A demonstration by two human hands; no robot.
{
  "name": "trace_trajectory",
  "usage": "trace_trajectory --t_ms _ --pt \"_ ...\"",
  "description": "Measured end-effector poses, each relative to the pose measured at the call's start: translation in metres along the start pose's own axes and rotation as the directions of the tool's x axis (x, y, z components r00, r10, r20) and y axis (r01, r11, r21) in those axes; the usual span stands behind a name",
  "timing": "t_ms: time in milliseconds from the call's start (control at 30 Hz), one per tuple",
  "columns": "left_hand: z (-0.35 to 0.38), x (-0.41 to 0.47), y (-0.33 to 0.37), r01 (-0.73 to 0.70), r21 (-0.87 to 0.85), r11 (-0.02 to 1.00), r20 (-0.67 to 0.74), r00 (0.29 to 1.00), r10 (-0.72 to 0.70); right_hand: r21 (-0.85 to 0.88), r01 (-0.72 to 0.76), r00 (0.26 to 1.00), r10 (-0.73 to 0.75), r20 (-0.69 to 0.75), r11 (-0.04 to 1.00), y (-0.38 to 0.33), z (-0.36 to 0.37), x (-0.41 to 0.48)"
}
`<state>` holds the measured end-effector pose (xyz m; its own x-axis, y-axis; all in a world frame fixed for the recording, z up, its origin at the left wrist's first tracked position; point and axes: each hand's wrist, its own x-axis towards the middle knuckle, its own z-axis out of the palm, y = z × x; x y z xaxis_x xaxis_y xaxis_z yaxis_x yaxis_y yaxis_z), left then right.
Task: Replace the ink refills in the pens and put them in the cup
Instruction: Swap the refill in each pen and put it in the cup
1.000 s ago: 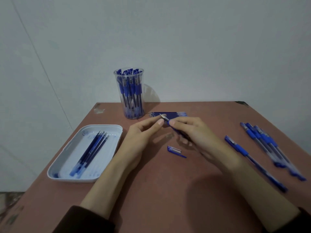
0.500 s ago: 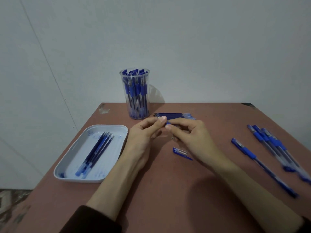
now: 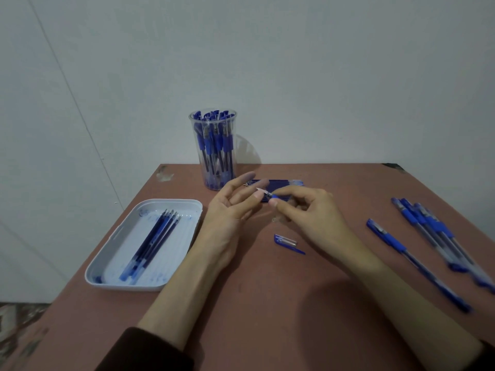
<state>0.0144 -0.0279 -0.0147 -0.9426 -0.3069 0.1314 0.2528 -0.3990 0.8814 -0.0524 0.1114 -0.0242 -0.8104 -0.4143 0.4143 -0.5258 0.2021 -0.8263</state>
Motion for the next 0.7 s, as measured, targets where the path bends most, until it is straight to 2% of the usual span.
trace_trajectory --t_ms 167,333,433,500,600,700 --pt "-0.001 -0.001 -0.001 -0.064 0.12 0.991 -0.141 0.987 0.081 -0.077 0.063 0.998 -0.061 0.03 0.995 -0.003 0.0 -0.002" --pt "-0.004 0.001 -0.003 -0.061 0.192 0.98 -0.296 0.948 0.117 -0.377 0.204 0.978 -0.205 0.038 0.904 -0.005 -0.005 -0.004" --pt "-0.011 0.004 0.001 -0.085 0.222 0.971 -0.336 0.928 0.158 -0.466 0.188 0.973 -0.227 -0.029 0.865 -0.005 -0.013 -0.002" --pt "-0.012 0.003 0.001 -0.085 0.366 0.927 -0.286 0.937 0.199 -0.459 0.153 0.971 -0.219 -0.095 0.875 -0.004 -0.018 0.0" --pt "-0.009 0.0 -0.004 -0.103 0.596 0.797 -0.115 0.971 0.211 -0.439 0.089 0.974 -0.17 -0.147 0.894 -0.002 -0.022 0.003" --pt "-0.008 -0.003 -0.011 -0.174 0.8 0.574 0.073 0.978 0.194 -0.457 0.064 0.979 -0.145 -0.145 0.887 -0.002 -0.024 0.003"
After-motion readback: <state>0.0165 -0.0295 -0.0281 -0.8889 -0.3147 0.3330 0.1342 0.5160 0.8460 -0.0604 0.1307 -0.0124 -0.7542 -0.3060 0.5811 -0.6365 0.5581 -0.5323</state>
